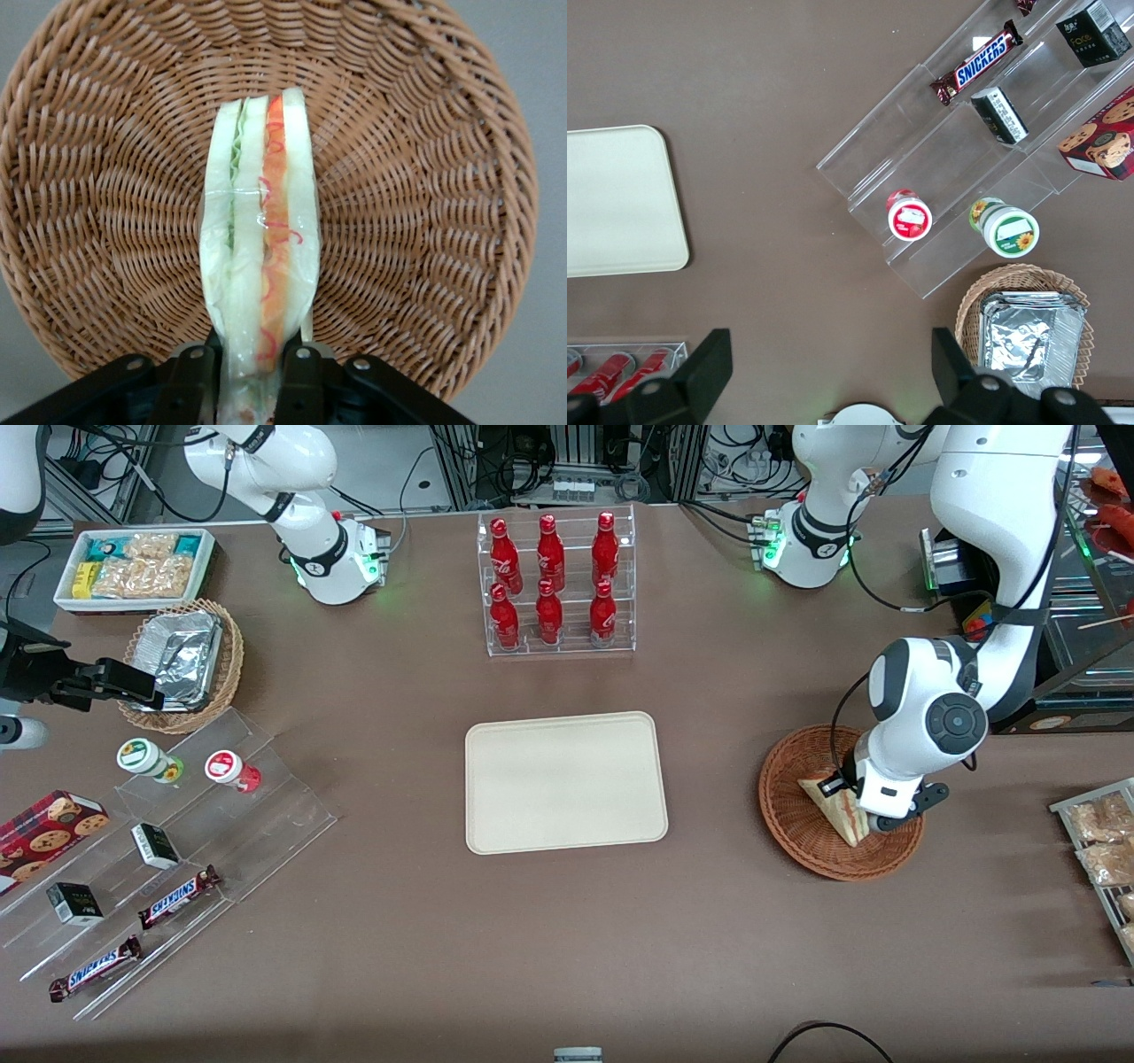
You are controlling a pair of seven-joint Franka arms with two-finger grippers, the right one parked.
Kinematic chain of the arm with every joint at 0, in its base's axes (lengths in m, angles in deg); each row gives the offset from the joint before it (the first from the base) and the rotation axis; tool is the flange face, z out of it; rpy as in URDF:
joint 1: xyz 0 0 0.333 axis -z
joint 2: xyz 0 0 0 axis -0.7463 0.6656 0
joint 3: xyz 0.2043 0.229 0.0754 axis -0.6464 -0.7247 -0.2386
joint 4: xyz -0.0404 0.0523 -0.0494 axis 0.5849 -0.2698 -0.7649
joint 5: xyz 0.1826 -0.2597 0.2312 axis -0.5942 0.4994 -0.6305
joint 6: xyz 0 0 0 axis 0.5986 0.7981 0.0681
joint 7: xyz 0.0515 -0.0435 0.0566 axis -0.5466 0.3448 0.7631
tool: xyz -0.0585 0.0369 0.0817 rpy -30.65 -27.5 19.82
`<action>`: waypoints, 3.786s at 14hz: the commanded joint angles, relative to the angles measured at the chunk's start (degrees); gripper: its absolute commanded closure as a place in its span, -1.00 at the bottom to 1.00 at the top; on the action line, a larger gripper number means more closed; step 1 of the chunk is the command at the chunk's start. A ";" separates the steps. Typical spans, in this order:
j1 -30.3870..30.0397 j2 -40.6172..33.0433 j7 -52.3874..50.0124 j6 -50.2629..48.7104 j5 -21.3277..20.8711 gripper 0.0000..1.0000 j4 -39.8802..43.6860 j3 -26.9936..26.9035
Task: Place sandwich from basket to tray
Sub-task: 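Lift the sandwich and carry it over the cream tray, then lower the sandwich onto the tray and open the left gripper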
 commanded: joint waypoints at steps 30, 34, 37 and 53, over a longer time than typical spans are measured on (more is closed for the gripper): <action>38.94 23.91 -18.00 -15.21 4.06 1.00 41.76 1.92; 40.17 25.67 -19.14 -12.56 3.88 1.00 41.67 1.92; 40.17 25.85 -19.41 -12.56 3.80 1.00 41.58 1.92; 39.12 25.41 -20.38 -15.53 3.18 -1.00 44.21 1.39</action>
